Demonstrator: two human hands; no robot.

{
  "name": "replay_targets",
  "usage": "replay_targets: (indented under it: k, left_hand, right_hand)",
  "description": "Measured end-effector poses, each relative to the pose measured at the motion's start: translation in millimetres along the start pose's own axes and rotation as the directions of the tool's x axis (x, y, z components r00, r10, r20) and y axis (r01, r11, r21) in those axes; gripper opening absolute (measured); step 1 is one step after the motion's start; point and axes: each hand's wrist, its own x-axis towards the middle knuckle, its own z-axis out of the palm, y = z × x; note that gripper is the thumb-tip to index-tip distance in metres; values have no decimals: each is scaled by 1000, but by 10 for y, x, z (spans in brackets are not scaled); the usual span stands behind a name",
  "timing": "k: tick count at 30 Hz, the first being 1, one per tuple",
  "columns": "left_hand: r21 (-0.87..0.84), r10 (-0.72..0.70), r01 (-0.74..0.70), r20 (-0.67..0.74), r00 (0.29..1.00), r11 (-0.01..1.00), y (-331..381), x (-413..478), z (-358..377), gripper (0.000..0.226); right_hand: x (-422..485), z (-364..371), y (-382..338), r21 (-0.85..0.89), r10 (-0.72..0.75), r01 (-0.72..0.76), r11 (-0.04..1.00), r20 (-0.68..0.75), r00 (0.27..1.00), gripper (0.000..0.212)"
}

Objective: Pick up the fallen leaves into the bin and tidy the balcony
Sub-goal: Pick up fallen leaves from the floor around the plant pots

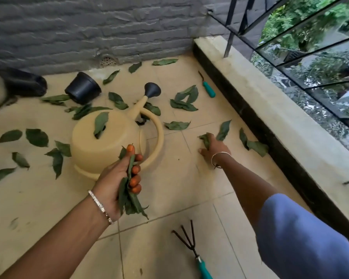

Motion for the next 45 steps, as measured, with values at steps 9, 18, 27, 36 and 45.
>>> replay_targets:
  k: [9,18,27,36,45]
  left_hand:
    - [-112,41,-54,-115,993,992,275,-97,-498,31]
    - [-277,125,-181,-206,970,944,604,-307,-1179,34]
    - [-354,145,-228,-247,958,907,642,-450,-1385,37]
    - [-267,133,-189,-213,968,945,641,-555,-1408,37]
    - [-251,97,-135,-159,983,958,563,-477,-1390,33]
  right_hand:
    - [-150,279,-154,-87,-38,25,996,-147,988,26]
    - [-841,608,-710,-56,-514,520,852,-272,813,41]
    - [-1667,967,-1812,40,-891,896,442,139,433,55]
    - [-1601,1668,-2417,-74,-618,737,672,493,613,100]
    - [-1563,1467,-2027,-12,-598,650,759,382,705,42]
